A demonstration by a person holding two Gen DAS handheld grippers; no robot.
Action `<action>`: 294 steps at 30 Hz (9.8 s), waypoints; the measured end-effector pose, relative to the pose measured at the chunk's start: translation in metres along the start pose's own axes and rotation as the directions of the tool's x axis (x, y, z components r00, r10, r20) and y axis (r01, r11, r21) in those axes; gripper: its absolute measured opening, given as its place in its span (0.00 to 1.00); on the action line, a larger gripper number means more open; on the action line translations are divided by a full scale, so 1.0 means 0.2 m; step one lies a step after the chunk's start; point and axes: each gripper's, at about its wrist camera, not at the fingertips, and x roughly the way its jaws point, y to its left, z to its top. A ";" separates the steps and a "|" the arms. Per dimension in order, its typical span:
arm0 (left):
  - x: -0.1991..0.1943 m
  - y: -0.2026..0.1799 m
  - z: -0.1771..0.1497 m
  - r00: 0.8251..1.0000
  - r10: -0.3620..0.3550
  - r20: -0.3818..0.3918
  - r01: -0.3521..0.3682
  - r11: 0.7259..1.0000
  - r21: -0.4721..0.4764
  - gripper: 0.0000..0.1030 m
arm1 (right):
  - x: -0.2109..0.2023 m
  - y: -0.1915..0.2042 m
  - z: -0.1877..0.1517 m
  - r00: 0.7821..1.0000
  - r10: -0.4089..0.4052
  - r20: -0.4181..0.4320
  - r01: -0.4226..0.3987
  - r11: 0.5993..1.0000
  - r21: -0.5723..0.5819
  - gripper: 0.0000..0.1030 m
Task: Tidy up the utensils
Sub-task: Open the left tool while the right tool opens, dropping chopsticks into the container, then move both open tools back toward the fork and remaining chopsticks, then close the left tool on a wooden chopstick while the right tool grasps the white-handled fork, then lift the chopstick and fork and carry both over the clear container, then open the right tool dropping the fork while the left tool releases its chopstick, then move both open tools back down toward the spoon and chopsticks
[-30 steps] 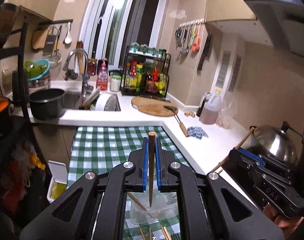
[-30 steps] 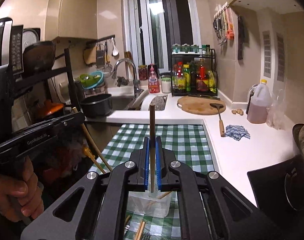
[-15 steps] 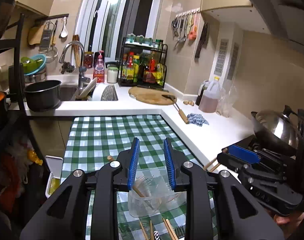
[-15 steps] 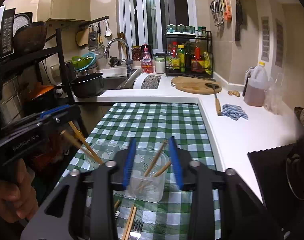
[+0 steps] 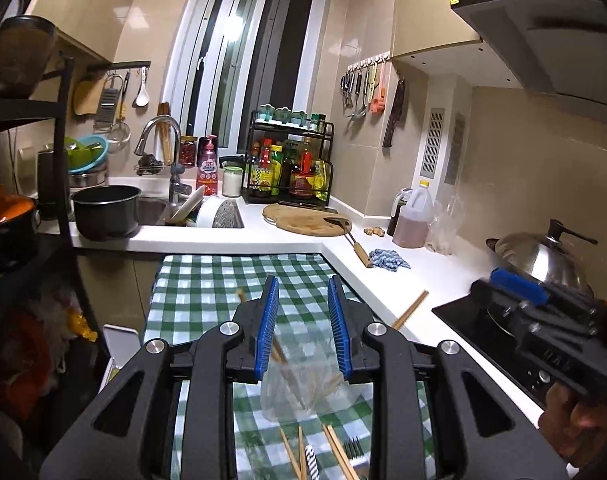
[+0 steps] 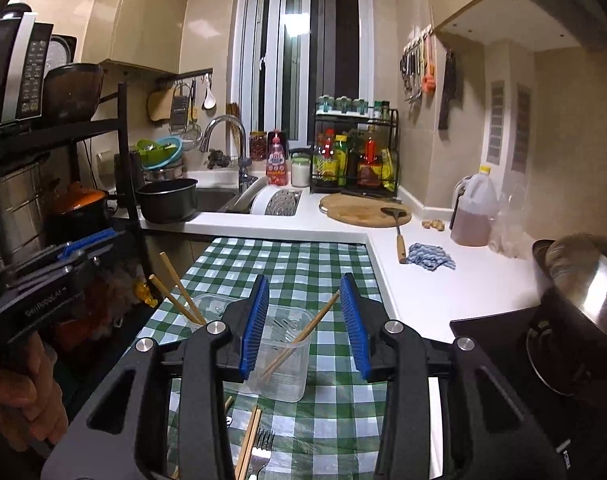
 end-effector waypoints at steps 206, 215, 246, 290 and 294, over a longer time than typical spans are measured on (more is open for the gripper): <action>-0.23 0.16 0.14 0.970 0.016 -0.242 -0.046 0.992 -0.122 0.06 | -0.19 -0.05 -0.09 0.982 0.178 -0.069 -0.171 0.980 0.100 0.16; -0.16 0.13 0.50 0.991 -0.081 -0.107 0.065 0.988 -0.143 0.06 | -0.02 -0.03 0.30 0.982 0.184 0.043 -0.187 0.979 0.086 0.16; 0.43 0.15 0.15 0.962 -0.026 -0.271 0.010 0.998 -0.063 0.10 | 0.64 0.04 0.03 0.970 0.150 -0.193 -0.143 0.988 0.050 0.28; -0.36 0.07 -0.67 0.961 0.114 -0.250 -0.134 0.989 -0.064 0.19 | -0.26 0.05 -0.73 0.988 0.042 -0.148 -0.027 0.995 0.097 0.40; -0.37 0.12 -0.75 0.951 0.088 -0.296 -0.128 0.984 -0.120 0.15 | -0.22 0.06 -0.88 0.972 0.070 -0.224 -0.042 0.991 0.129 0.33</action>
